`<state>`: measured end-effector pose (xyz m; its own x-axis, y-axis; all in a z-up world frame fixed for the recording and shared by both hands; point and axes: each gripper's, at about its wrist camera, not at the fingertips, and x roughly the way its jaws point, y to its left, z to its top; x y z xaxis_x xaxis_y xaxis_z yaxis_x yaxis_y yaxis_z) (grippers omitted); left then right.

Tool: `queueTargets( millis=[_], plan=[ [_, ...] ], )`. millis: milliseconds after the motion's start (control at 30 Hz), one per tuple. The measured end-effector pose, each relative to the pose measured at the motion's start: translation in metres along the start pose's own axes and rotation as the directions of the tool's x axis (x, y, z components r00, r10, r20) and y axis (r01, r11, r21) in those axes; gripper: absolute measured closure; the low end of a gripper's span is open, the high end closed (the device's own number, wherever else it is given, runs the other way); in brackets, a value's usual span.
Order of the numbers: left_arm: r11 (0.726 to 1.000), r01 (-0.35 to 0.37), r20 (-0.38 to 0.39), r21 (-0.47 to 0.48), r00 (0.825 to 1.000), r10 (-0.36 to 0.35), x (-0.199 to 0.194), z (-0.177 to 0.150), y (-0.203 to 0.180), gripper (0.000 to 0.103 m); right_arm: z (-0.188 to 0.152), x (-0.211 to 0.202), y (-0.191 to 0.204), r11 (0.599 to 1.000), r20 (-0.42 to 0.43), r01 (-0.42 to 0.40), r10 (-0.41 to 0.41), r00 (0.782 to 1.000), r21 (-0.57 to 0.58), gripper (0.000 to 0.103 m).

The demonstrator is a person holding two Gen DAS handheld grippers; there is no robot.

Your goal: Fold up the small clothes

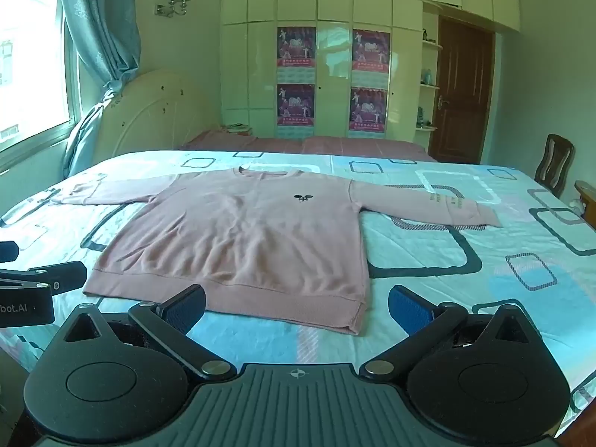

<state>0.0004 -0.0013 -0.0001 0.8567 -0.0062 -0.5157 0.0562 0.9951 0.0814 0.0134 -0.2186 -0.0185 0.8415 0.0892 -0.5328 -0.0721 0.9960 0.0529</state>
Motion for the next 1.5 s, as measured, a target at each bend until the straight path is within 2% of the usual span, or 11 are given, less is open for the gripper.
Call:
queueTargets(
  millis=[467,1500],
  plan=[
    [0.999,0.001,-0.006,-0.037,1.0,-0.001,-0.0046,-0.0026,0.005,0.0,-0.0006,-0.0012,-0.0001,1.0,0.005,-0.002,0.002,1.0,0.002,0.0],
    [0.999,-0.01,0.004,-0.03,1.0,0.01,-0.0095,0.0001,0.0064,0.0,0.0041,-0.0029,0.0024,1.0,0.012,-0.012,0.012,1.0,-0.012,0.0]
  ],
)
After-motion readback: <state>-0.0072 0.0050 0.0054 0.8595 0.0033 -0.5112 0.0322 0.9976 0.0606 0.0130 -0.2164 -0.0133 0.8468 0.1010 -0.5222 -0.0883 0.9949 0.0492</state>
